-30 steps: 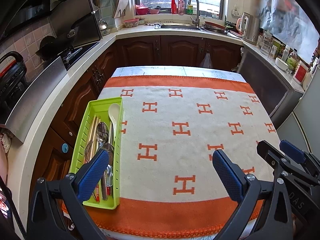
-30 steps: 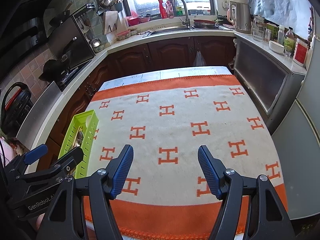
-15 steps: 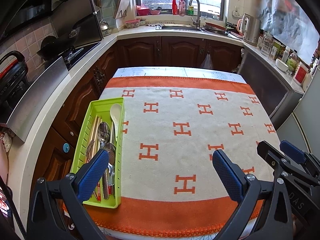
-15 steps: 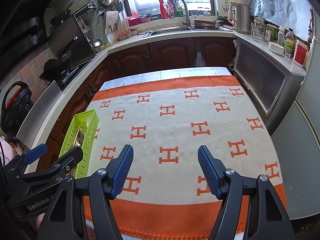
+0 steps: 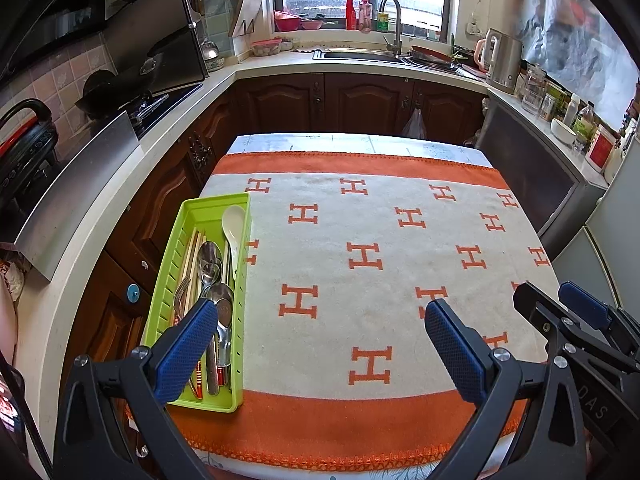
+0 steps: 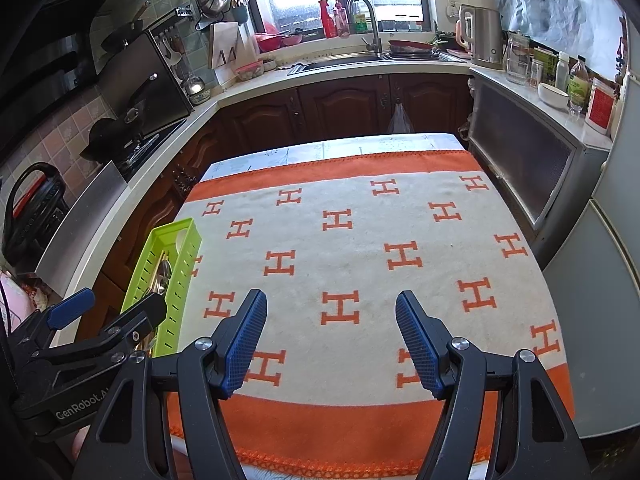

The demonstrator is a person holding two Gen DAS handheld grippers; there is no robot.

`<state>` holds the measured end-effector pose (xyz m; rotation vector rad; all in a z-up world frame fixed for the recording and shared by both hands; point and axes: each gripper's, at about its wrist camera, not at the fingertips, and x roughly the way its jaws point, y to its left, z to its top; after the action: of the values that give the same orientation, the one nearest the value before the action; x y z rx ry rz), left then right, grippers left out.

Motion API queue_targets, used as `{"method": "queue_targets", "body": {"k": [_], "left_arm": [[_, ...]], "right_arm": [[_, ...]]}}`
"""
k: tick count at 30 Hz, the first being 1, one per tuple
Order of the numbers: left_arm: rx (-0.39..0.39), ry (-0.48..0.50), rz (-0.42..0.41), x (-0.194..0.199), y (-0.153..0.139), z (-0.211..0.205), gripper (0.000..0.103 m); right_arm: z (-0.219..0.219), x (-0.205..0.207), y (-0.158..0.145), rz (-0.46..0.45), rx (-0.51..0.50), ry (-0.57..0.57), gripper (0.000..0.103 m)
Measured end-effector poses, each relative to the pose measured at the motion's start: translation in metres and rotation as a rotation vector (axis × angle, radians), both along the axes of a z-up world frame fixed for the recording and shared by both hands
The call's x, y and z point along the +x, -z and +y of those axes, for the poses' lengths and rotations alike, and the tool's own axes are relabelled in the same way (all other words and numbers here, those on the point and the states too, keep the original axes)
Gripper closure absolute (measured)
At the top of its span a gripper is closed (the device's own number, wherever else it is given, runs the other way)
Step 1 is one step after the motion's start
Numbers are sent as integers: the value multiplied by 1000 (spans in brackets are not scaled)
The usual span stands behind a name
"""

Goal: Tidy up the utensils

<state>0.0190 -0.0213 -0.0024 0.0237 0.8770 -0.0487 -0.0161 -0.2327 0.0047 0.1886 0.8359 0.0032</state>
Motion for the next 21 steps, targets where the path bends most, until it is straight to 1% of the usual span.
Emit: {"method": "queue_targets", "body": {"k": [21], "left_arm": [[-1,-2,2,-3,0,2,1]], "right_arm": [[1,0,0,2,2,-1,35]]}}
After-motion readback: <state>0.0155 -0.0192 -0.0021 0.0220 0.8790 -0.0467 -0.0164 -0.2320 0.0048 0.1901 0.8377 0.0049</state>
